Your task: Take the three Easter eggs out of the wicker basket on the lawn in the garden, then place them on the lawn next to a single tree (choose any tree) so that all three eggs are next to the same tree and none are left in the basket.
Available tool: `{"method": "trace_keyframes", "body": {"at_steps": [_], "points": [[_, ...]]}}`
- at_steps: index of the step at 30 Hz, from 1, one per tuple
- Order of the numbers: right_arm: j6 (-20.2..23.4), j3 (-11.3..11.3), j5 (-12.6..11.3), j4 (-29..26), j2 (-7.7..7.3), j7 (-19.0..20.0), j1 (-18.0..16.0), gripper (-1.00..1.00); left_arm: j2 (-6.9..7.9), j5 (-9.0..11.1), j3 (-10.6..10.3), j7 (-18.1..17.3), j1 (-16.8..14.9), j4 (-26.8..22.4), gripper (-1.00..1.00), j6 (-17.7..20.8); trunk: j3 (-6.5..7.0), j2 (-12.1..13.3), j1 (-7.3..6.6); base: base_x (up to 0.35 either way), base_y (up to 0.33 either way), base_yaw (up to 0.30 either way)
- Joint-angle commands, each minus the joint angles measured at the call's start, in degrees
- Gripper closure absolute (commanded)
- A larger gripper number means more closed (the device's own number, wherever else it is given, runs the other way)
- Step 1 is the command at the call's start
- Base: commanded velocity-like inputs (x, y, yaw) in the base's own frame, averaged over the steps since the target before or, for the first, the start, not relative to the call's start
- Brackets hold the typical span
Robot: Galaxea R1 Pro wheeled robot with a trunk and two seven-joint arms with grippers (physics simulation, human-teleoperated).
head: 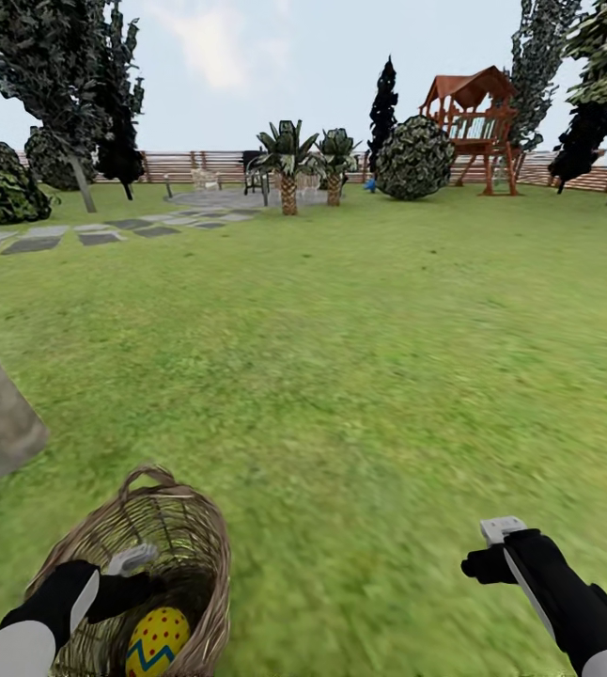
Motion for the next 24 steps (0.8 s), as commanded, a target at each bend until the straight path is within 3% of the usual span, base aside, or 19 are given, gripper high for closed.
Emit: {"method": "trace_keyframes", "body": {"at_steps": [1, 12, 24], "points": [[0.2, 0.1, 0.5, -0.1, -0.05, 0.4, 0.0, -1.00, -0.04, -0.6, 0.5, -0.5, 0.0, 0.0, -1.00, 0.3, -0.28, 0.0, 0.01, 0.000, 0.000, 0.000], [0.2, 0.1, 0.6, 0.0, -0.05, 0.3, 0.0, -1.00, -0.22, -0.5, 0.5, -0.5, 0.0, 1.1, -1.00, 0.1, -2.72, -0.2, 0.29, 0.000, 0.000, 0.000], [0.1, 0.2, 0.7, 0.0, -0.05, 0.3, 0.0, -1.00, -1.55, -0.4, 0.5, -0.6, 0.0, 1.1, -1.00, 0.1, -5.38, -0.3, 0.60, 0.000, 0.000, 0.000]]}}
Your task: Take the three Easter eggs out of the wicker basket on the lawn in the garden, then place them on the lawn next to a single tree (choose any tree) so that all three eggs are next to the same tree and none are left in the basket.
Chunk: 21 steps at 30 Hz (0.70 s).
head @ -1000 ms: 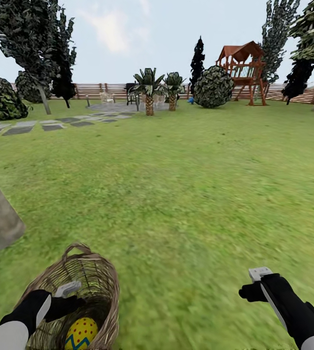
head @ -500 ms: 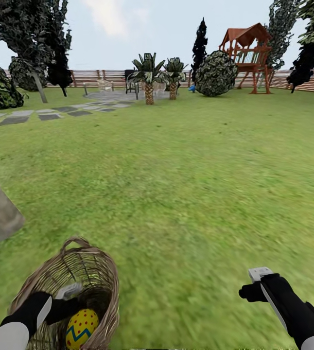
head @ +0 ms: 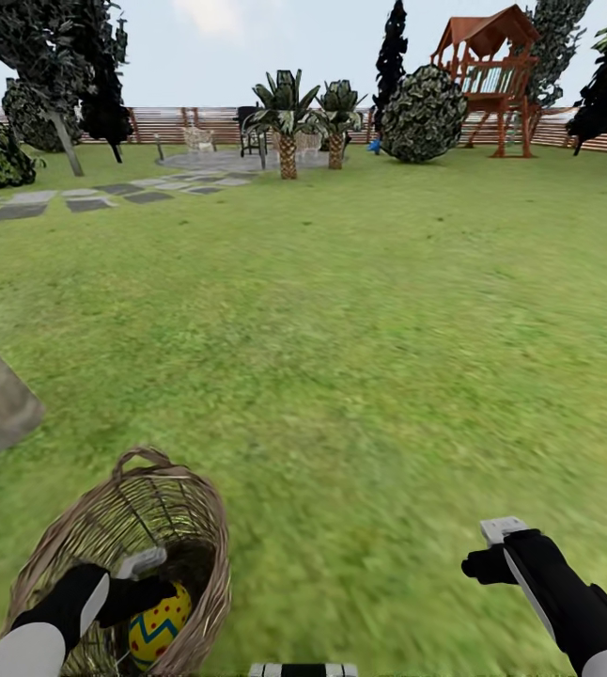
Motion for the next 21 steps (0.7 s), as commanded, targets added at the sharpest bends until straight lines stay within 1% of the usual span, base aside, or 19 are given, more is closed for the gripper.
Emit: {"method": "trace_keyframes", "body": {"at_steps": [1, 5, 9, 16, 21], "points": [[0.2, 0.2, 0.5, -0.1, -0.05, 0.4, 0.0, -1.00, -0.08, -0.6, 0.4, -0.4, 0.0, -0.1, -1.00, 0.3, -0.28, 0.0, 0.01, 0.000, 0.000, 0.000], [0.1, 0.1, 0.6, 0.6, -0.05, 0.4, 0.0, -1.00, -0.11, -0.6, 0.5, -0.4, 0.0, -0.1, -1.00, 0.3, -1.16, -0.1, 0.11, 0.000, 0.000, 0.000], [-0.1, -0.1, 0.7, 2.8, 0.02, 0.4, 0.0, -1.00, -0.23, -0.5, 0.5, -0.5, 0.0, 0.0, -1.00, 0.2, -1.16, -0.1, 0.11, 0.000, 0.000, 0.000], [-0.2, -0.1, 0.7, 3.2, 0.04, 0.4, 0.0, -1.00, -0.64, -0.6, 0.5, -0.5, 0.0, -0.1, -1.00, 0.2, -1.16, -0.1, 0.11, 0.001, 0.000, 0.000], [-0.2, -0.1, 0.7, 3.2, 0.10, 0.3, 0.0, -1.00, -0.69, -0.6, 0.5, -0.5, 0.0, -0.1, -1.00, 0.3, -1.16, -0.1, 0.11, 0.151, 0.100, 0.000]]}}
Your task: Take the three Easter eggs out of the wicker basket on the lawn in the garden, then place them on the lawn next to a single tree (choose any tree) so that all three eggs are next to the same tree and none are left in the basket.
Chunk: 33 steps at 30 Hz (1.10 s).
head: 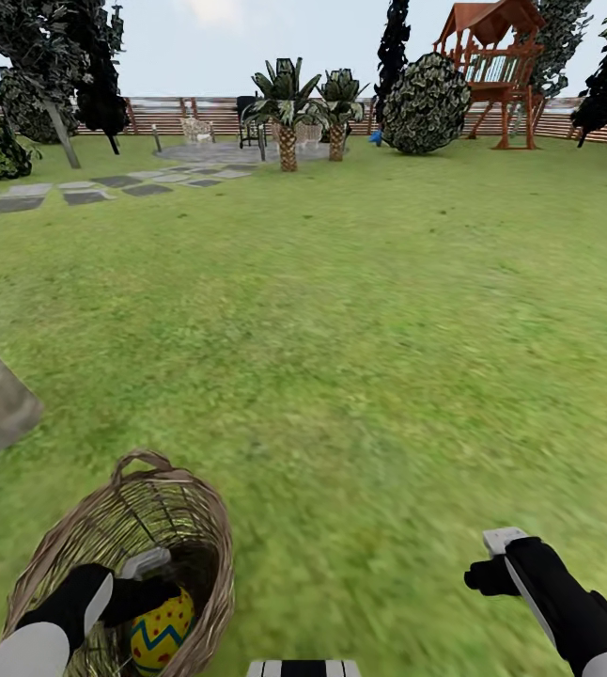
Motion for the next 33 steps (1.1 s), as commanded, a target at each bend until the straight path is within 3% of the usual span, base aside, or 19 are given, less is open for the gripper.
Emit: {"method": "trace_keyframes", "body": {"at_steps": [1, 13, 30, 33], "points": [[0.2, 0.2, 0.5, 0.0, -0.04, 0.4, 0.0, -1.00, -0.02, -0.6, 0.4, -0.4, 0.0, -0.1, -1.00, 0.2, -0.05, 0.0, 0.01, 0.119, 0.093, 0.000], [0.1, 0.2, 0.5, 0.0, 0.06, 0.1, 0.0, -1.00, -0.08, -0.5, 0.4, -0.4, 0.0, -0.1, -1.00, 0.2, -0.05, 0.0, 0.01, 0.016, 0.012, 0.000], [0.1, 0.2, 0.5, 0.0, 0.04, 0.1, 0.0, -1.00, -0.15, -0.6, 0.4, -0.4, 0.0, -0.1, -1.00, 0.2, -3.82, -0.2, 0.45, 0.000, 0.000, 0.000], [0.1, 0.2, 0.5, 0.0, -0.02, 0.1, 0.0, -1.00, -0.40, -0.6, 0.4, -0.4, 0.0, 0.0, -1.00, 0.2, -3.82, -0.2, 0.45, 0.000, 0.000, 0.000]]}}
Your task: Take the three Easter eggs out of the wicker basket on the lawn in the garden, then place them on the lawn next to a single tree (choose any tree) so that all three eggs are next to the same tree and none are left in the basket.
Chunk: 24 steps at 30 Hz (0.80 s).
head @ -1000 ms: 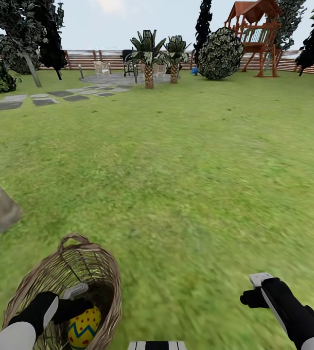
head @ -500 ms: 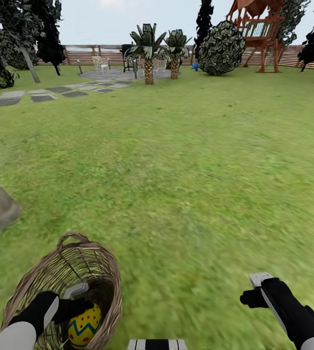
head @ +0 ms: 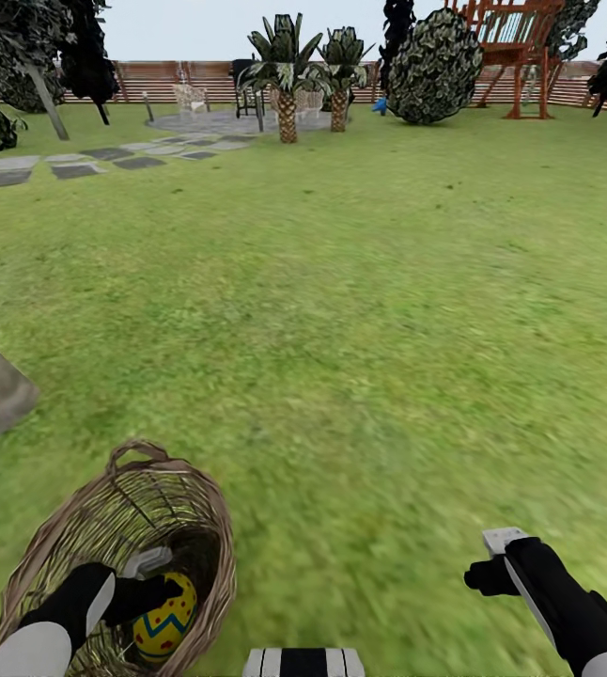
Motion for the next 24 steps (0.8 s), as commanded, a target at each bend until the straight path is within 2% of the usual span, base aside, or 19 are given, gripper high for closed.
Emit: {"method": "trace_keyframes", "body": {"at_steps": [1, 4, 5, 24], "points": [[0.2, 0.1, 0.5, -0.1, -0.05, 0.4, 0.0, -1.00, -0.08, -0.1, 0.5, -0.5, 0.0, 0.2, -1.00, 0.4, -0.05, 0.0, 0.00, 0.000, 0.000, 0.000], [0.2, 0.1, 0.5, -0.1, -0.06, 0.4, 0.0, -1.00, -0.10, -0.1, 0.5, -0.5, 0.0, 1.4, -1.00, 0.4, -0.05, 0.0, 0.00, 0.000, 0.000, 0.000], [0.2, 0.1, 0.5, -0.1, -0.06, 0.4, 0.0, -1.00, -0.09, 0.0, 0.4, -0.6, 0.0, 1.5, 1.00, 0.3, -0.05, 0.0, 0.00, 0.000, 0.000, 0.000], [0.2, 0.1, 0.5, 0.2, 0.03, 0.3, 0.0, -1.00, -0.03, -0.1, 0.5, -0.5, 0.0, 1.6, 1.00, 0.3, -0.05, 0.0, 0.00, 0.000, 0.000, 0.000]]}}
